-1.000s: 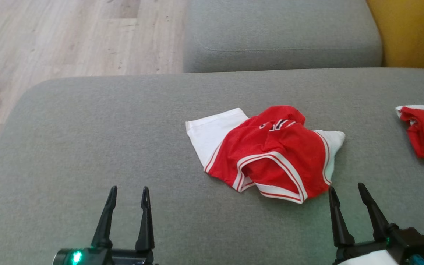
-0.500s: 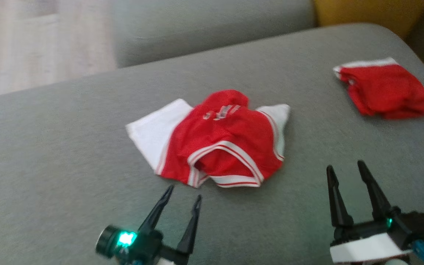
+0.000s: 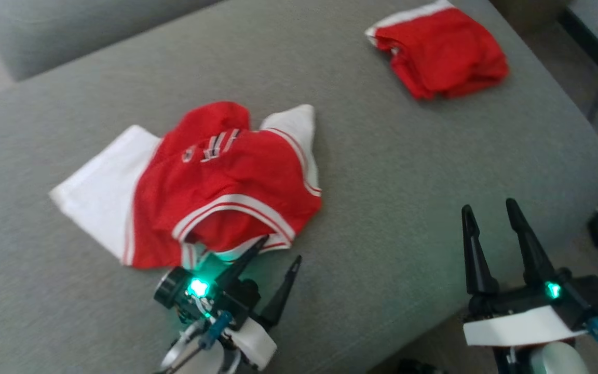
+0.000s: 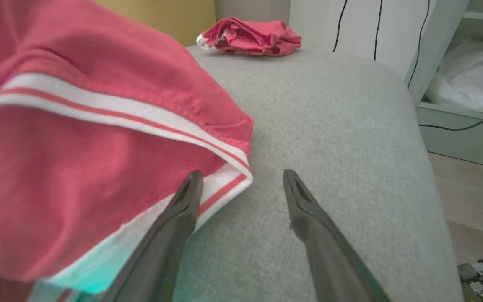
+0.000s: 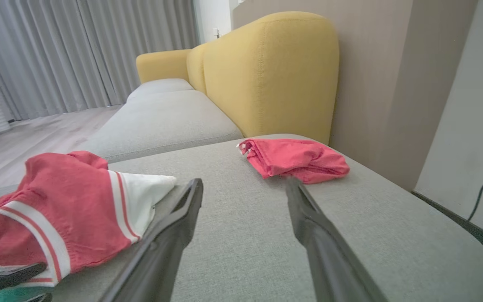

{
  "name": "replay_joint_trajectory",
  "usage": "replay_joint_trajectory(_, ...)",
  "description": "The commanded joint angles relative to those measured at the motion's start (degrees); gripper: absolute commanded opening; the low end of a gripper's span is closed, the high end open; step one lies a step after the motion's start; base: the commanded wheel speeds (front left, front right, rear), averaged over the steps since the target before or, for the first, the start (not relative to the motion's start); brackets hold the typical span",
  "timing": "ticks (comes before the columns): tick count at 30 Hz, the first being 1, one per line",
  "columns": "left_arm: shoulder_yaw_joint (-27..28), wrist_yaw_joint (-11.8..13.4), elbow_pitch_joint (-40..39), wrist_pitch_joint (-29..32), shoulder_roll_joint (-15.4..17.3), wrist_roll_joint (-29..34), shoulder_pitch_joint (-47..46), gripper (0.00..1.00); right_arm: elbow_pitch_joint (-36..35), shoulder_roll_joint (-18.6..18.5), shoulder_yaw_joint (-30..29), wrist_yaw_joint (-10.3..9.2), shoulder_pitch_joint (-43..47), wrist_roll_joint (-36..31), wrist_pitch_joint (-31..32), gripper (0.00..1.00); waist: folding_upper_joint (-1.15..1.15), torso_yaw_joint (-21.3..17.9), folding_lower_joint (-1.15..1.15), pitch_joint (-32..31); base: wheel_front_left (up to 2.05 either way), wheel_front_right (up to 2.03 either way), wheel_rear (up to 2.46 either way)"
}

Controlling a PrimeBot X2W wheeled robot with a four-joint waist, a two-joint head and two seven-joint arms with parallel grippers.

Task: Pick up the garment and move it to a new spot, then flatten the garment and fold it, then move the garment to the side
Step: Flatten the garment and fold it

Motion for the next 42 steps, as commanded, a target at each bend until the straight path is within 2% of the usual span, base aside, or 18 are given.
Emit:
replay_joint_trajectory(1,1.79,0.36,0.52,-0.55,0.42,-0.22,-2.67,1.00,-2.06,-0.36,1.33,0.37,-2.21,0.65,-0.21,1.00,0.00,-3.81,-0.02,3.43,0.00,0.00,0.00)
replay_joint_trajectory(9,1.91,0.97,3.53,-0.55,2.11,-0.66,-6.65,1.00,-1.67,-0.36,2.11,0.37,-3.00,1.58,-0.21,1.00,0.00,-6.87,-0.02,4.82,0.00,0.00,0.00)
replay_joint_trajectory(10,1.69,0.93,3.55,-0.55,2.23,-0.64,-6.89,0.92,-1.61,-0.36,2.21,0.37,-3.10,1.66,-0.21,1.00,0.00,-7.22,-0.02,4.71,0.00,0.00,0.00)
replay_joint_trajectory(11,1.48,0.79,3.40,-0.55,2.26,-0.78,-7.10,0.24,-1.55,-0.36,2.29,0.37,-3.15,1.73,-0.21,1.00,0.00,-7.52,-0.02,4.55,0.00,0.00,0.00)
replay_joint_trajectory(12,1.07,0.47,3.17,-0.55,2.26,-0.90,-7.37,0.00,-1.51,-0.36,2.27,0.37,-3.13,1.77,-0.21,1.00,0.00,-7.68,-0.02,4.43,0.00,0.00,0.00)
replay_joint_trajectory(17,-1.30,-1.04,0.43,-0.55,2.18,-1.44,-9.89,0.00,-1.60,-0.36,1.96,0.37,-2.73,2.05,-0.21,1.00,0.00,-7.78,-0.02,3.51,0.00,0.00,0.00)
replay_joint_trajectory(21,-3.43,-2.10,-3.42,-0.55,2.47,-3.63,-15.49,0.00,-1.84,-0.36,2.59,0.37,-2.53,2.68,-0.21,1.00,0.00,-7.72,-0.02,2.27,0.00,0.00,0.00)
replay_joint_trajectory(25,-7.25,-2.34,-5.72,-0.55,4.89,-6.96,-25.49,0.00,-1.68,-0.36,4.33,0.37,-2.44,3.15,-0.21,1.00,0.00,-7.30,-0.02,0.44,0.00,0.00,0.00)
replay_joint_trajectory(28,-9.16,-2.36,-6.01,-0.55,7.69,-11.71,-35.83,0.00,-1.66,-0.36,5.30,0.37,-2.23,3.21,-0.21,1.00,0.00,-6.29,-0.02,-0.94,0.00,0.00,0.00)
replay_joint_trajectory(33,-7.07,-2.37,-5.65,-0.55,11.92,-19.04,-52.99,0.00,-1.68,-0.36,6.05,0.37,-2.11,3.12,-0.21,1.00,0.00,-3.83,-0.02,-2.87,0.00,0.00,0.00)
replay_joint_trajectory(36,-5.08,-2.37,-6.06,-0.55,13.72,-22.68,-58.63,0.00,-1.75,-0.36,6.28,0.37,-1.57,2.58,-0.21,1.00,0.00,-1.21,-0.02,-4.07,0.00,0.00,0.00)
replay_joint_trajectory(39,-3.33,-2.38,-6.36,-0.55,15.83,-26.06,-59.20,0.00,-2.16,-0.36,5.76,0.37,-1.15,2.16,-0.21,1.00,0.00,1.94,-0.02,-4.91,0.00,0.00,0.00)
replay_joint_trajectory(42,-0.17,-2.37,-6.52,-0.55,17.41,-31.08,-53.68,0.00,-2.51,-0.36,5.16,0.37,-1.02,1.59,-0.21,1.00,0.00,5.46,-0.02,-5.30,0.00,0.00,0.00)
